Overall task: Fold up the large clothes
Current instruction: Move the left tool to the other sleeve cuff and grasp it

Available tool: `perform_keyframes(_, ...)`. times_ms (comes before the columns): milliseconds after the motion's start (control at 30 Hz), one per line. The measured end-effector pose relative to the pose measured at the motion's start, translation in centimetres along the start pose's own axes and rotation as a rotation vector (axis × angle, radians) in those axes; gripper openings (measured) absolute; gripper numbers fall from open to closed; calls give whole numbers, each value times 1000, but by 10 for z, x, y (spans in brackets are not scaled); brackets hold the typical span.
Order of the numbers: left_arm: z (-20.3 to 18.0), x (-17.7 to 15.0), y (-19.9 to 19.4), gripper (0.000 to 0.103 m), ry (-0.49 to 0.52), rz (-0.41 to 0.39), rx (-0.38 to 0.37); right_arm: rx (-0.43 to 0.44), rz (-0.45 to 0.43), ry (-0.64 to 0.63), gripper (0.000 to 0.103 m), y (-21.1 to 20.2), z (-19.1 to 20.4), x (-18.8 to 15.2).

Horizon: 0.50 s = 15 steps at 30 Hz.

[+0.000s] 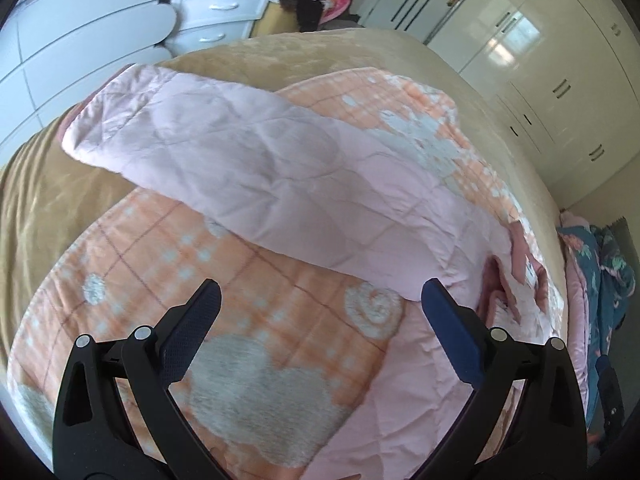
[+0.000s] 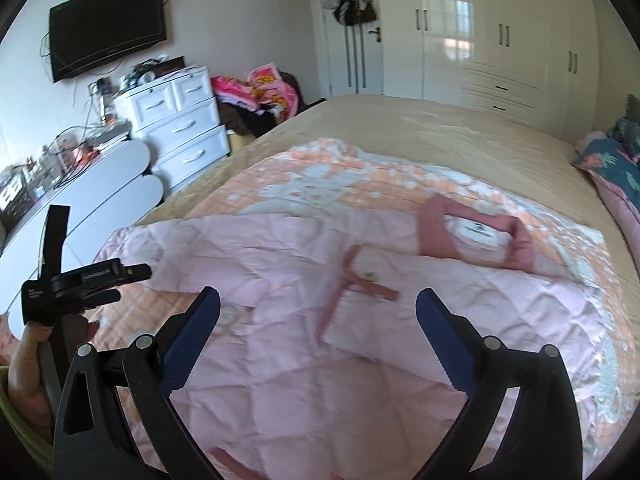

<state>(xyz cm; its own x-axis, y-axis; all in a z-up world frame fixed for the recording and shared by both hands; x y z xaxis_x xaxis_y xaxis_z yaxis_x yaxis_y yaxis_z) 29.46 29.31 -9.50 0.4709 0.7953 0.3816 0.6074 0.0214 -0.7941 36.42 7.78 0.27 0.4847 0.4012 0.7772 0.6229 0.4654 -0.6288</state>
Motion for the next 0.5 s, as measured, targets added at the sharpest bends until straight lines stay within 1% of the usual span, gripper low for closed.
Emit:
perform_keyframes(200, 28, 16, -1, 94, -50, -13, 29, 44, 13, -27, 98, 21, 36, 13)
perform_keyframes(300, 42, 22, -1, 94, -88, -6, 27, 60, 20, -45, 98, 30, 53, 19)
perform_keyframes(500, 64, 35, 0, 94, -151, -19, 37, 91, 45, -63, 98, 52, 81, 26)
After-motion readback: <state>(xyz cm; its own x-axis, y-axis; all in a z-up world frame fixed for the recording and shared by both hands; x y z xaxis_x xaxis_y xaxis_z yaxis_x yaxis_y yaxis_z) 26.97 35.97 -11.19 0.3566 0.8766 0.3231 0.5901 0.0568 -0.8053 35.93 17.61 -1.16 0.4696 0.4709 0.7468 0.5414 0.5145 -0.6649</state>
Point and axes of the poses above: each gripper's, at about its wrist camera, not at the fingertips, and y roughly the way its jaws point, z to its left, x to its top, the point moved 7 cm from there along y, roughly the way its jaws point, and after that the axes turned 9 degrees about -y, right-handed, at the moved point
